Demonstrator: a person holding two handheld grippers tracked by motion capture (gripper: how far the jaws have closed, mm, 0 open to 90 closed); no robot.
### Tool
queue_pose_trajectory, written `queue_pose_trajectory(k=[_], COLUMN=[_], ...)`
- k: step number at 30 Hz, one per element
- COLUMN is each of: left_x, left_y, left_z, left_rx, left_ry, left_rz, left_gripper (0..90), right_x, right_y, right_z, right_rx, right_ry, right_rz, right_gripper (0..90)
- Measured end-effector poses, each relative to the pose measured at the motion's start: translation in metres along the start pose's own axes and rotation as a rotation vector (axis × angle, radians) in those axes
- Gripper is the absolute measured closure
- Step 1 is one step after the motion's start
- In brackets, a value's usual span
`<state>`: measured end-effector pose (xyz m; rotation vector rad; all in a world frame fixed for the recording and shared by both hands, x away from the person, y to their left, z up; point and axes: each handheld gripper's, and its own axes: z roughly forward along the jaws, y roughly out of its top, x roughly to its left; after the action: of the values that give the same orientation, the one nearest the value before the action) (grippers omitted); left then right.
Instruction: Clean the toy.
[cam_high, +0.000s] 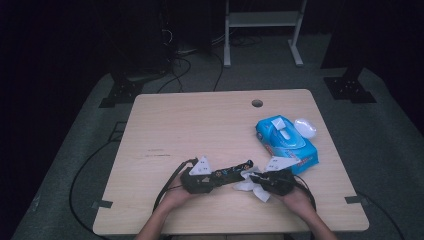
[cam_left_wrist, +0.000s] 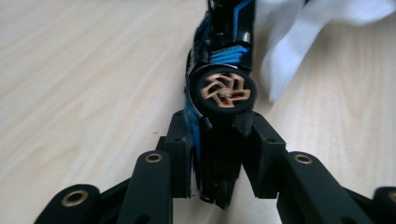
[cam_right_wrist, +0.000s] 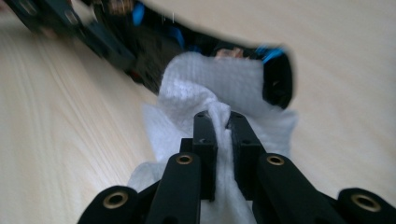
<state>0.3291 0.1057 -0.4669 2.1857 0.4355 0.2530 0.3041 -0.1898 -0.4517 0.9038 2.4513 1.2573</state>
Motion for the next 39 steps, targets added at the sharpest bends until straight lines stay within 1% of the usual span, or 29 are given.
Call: queue_pose_trajectory(k=[1,2,4,5,7,9,11,12,13,14,15,17,18,20,22,23,25,26,30,33,34,35,36,38,39], left_x=[0.001,0.001,0.001,0.001,0.001,0.001,0.001,0.001,0.001,0.002,0.003,0.003,0.004,0.003,0.003,0.001,0.001,0.001,-0.001,0.000,0.000,0.000,0.000,0.000,0.000], left_y=[-0.001,-0.001,-0.001,-0.001,-0.001,0.000,0.000,0.000,0.000,0.000,0.000,0.001,0.001,0.002,0.003,0.004,0.005,0.005,0.005,0.005,0.005,0.005,0.005,0.005,0.005], left_z=[-0.001,-0.001,-0.001,-0.001,-0.001,-0.001,-0.001,-0.001,-0.001,-0.001,-0.001,0.000,0.000,0.000,0.000,0.000,0.000,-0.002,-0.001,-0.002,-0.002,-0.002,-0.002,-0.002,-0.002], left_rx=[-0.003,-0.004,-0.005,-0.005,-0.006,-0.010,-0.014,-0.016,-0.017,-0.021,-0.022,-0.016,-0.015,-0.013,-0.016,-0.019,-0.019,-0.022,-0.022,-0.020,-0.020,-0.019,-0.022,-0.023,-0.026], left_ry=[0.008,0.020,0.028,0.028,0.033,0.034,0.031,0.027,0.021,0.011,0.006,-0.003,-0.005,-0.008,-0.012,0.004,0.011,0.002,-0.008,-0.015,-0.015,-0.020,-0.023,-0.025,-0.027], left_rz=[-0.006,-0.004,-0.009,-0.010,-0.013,-0.021,-0.028,-0.036,-0.049,-0.065,-0.074,-0.085,-0.090,-0.084,-0.080,-0.062,-0.060,-0.056,-0.057,-0.053,-0.053,-0.058,-0.065,-0.065,-0.066], left_gripper=[66.5,66.6,66.7,66.7,66.7,66.6,66.4,66.4,66.2,65.3,63.7,59.9,56.8,56.6,57.5,60.1,65.6,65.9,66.1,65.9,65.9,65.5,65.0,64.0,63.3], right_x=[-0.002,-0.005,-0.007,-0.007,-0.006,-0.003,0.002,0.002,0.006,0.007,0.008,0.010,0.011,0.012,0.013,0.015,0.016,0.014,0.012,0.014,0.014,0.016,0.016,0.016,0.017], right_y=[0.002,0.004,0.008,0.012,0.021,0.030,0.039,0.039,0.047,0.049,0.051,0.052,0.052,0.052,0.052,0.053,0.052,0.051,0.044,0.043,0.043,0.043,0.043,0.043,0.042], right_z=[-0.006,-0.013,-0.021,-0.025,-0.028,-0.026,-0.018,-0.018,-0.003,0.002,0.010,0.022,0.026,0.031,0.032,0.034,0.035,0.035,0.033,0.033,0.033,0.033,0.033,0.033,0.033], right_rx=[-0.025,-0.052,-0.090,-0.116,-0.143,-0.155,-0.153,-0.153,-0.133,-0.125,-0.108,-0.081,-0.074,-0.070,-0.071,-0.073,-0.073,-0.083,-0.114,-0.119,-0.119,-0.120,-0.120,-0.119,-0.122], right_ry=[0.001,0.000,0.002,0.000,0.000,0.001,0.007,0.007,0.004,0.003,0.014,0.004,0.009,0.015,0.017,0.025,0.021,0.028,0.031,0.027,0.027,0.018,0.016,0.014,-0.005], right_rz=[0.010,0.023,0.040,0.041,0.035,0.015,-0.007,-0.007,-0.028,-0.034,-0.032,-0.037,-0.038,-0.041,-0.038,-0.038,-0.039,-0.029,-0.025,-0.057,-0.057,-0.072,-0.077,-0.085,-0.101], right_gripper=[82.7,82.7,82.7,82.7,82.7,82.7,82.5,82.5,82.2,82.1,81.9,81.4,81.2,80.4,80.0,79.1,79.0,79.0,78.3,76.3,76.3,75.9,75.6,74.9,72.2])
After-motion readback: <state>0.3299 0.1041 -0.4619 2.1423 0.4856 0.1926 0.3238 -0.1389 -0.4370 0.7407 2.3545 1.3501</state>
